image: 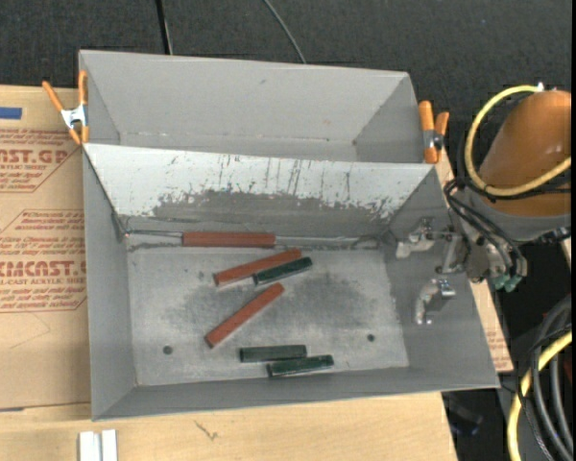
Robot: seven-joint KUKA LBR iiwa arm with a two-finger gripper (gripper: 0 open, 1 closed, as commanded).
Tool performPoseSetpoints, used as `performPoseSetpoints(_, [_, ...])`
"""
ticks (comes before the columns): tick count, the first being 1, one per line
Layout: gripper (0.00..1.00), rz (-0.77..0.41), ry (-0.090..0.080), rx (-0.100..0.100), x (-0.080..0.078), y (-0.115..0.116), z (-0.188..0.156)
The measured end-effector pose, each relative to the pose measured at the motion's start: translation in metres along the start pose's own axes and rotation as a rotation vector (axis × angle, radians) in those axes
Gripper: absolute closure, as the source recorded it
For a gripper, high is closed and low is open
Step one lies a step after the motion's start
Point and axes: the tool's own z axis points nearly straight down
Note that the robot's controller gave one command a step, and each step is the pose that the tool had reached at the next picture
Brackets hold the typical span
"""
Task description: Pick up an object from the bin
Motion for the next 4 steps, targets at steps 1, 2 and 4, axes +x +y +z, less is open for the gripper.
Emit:
performPoseSetpoints(1, [0.00, 0.000, 0.000, 0.000, 0.000, 0.000, 0.000])
performPoseSetpoints(2, [0.00, -0.021, -0.005, 0.001, 0.009, -0.002, 0.061])
performPoseSetpoints(4, [0.00, -0.020, -0.004, -0.005, 0.007, 0.071, 0.110])
